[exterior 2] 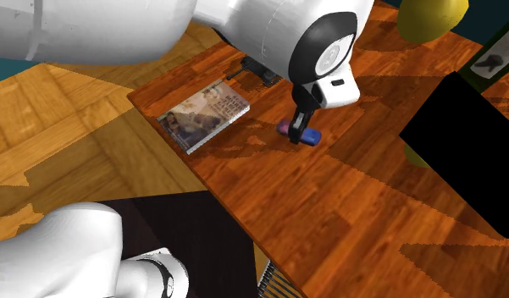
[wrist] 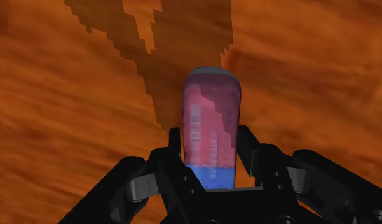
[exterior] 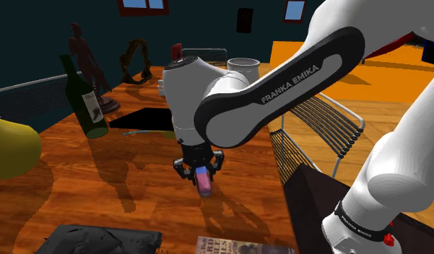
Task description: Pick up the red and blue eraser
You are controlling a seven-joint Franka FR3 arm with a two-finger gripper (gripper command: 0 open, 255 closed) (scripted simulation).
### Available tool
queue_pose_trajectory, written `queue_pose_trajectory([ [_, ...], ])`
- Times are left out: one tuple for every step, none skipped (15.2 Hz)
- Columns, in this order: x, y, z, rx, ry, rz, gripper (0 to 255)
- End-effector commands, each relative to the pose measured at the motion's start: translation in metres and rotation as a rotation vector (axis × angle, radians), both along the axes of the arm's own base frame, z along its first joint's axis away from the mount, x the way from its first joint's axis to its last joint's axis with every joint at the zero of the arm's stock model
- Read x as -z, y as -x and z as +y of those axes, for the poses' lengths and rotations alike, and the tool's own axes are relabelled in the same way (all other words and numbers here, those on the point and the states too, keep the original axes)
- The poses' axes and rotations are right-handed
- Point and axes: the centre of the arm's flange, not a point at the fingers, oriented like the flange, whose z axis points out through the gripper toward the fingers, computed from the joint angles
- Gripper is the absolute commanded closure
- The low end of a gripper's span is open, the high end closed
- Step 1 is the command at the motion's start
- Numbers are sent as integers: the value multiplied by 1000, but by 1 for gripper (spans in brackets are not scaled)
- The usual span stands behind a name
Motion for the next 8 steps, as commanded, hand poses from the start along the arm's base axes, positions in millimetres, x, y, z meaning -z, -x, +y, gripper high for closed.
queue_pose_trajectory([
  [-10, 0, 1, 0, 0, 1, 255],
  [-15, 0, 1, 0, 0, 1, 255],
  [-21, 0, 1, 0, 0, 1, 255],
  [-26, 0, 1, 0, 0, 1, 255],
  [-31, 0, 1, 0, 0, 1, 255],
  [-36, 0, 1, 0, 0, 1, 255],
  [-42, 0, 1, 0, 0, 1, 255],
  [-47, 0, 1, 0, 0, 1, 255],
])
